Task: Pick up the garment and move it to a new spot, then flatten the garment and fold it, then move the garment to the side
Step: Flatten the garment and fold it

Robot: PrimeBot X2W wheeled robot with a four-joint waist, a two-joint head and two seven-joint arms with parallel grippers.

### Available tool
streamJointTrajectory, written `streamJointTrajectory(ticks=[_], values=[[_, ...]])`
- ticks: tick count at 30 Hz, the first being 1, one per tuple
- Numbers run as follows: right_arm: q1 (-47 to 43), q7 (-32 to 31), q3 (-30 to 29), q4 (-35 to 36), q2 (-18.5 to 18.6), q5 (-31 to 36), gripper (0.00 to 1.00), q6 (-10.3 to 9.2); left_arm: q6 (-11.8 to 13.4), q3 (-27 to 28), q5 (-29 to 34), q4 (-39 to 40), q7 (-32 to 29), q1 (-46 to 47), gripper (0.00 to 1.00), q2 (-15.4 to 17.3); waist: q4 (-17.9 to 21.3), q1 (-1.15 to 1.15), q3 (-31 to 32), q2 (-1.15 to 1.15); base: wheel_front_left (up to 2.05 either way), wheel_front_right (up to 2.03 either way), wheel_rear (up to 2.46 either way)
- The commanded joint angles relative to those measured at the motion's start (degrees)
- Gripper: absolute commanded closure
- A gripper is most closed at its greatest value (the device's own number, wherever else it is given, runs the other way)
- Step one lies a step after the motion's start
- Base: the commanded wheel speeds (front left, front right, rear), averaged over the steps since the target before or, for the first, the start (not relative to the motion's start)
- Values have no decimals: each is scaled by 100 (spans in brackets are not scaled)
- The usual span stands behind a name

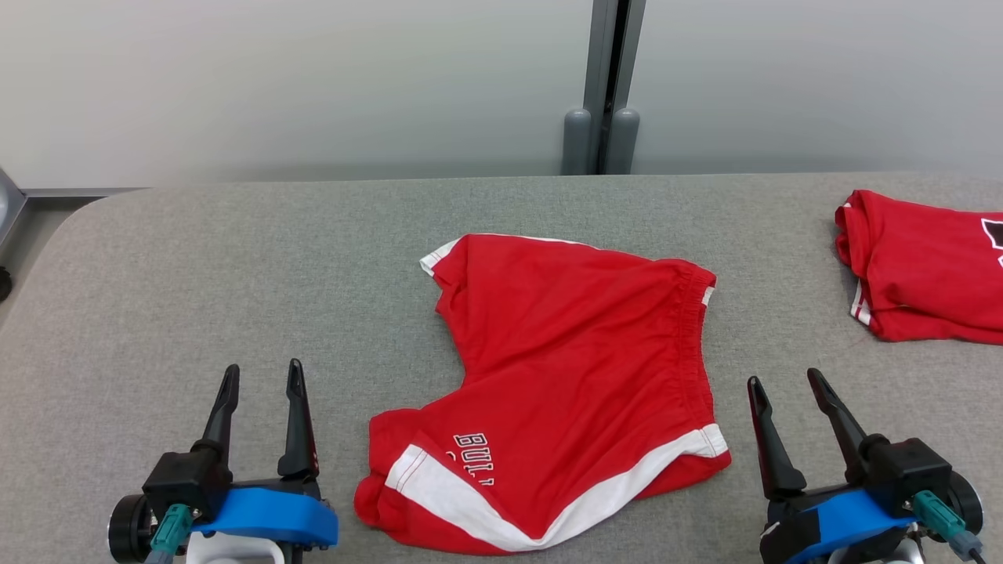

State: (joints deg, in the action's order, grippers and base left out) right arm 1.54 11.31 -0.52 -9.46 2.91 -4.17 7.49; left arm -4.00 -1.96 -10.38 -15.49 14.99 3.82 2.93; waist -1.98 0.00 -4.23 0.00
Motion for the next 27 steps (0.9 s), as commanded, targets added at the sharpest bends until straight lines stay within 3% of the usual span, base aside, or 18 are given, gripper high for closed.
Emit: streamJointTrajectory(ticks=[1,6,14,20,27], values=[[-71,-16,-15,33,0,-14,0,1,-6,22,30,-5,27,-20,0,-4,-1,0,6,0,0,0,0],[49,-100,104,-162,0,83,0,1,-115,-224,88,-103,27,11,0,-5,-21,0,35,0,0,0,0],[229,-153,481,-756,78,92,0,1,-303,-1059,180,-629,-37,-5,0,13,-48,0,-22,0,0,0,0],[417,-80,745,-1289,226,10,0,1,-350,-1634,43,-1156,-172,56,0,111,-39,0,-125,0,0,0,0],[592,13,987,-1754,337,-156,0,1,-353,-1898,-173,-1696,-187,252,0,185,-30,0,-207,0,0,0,0]])
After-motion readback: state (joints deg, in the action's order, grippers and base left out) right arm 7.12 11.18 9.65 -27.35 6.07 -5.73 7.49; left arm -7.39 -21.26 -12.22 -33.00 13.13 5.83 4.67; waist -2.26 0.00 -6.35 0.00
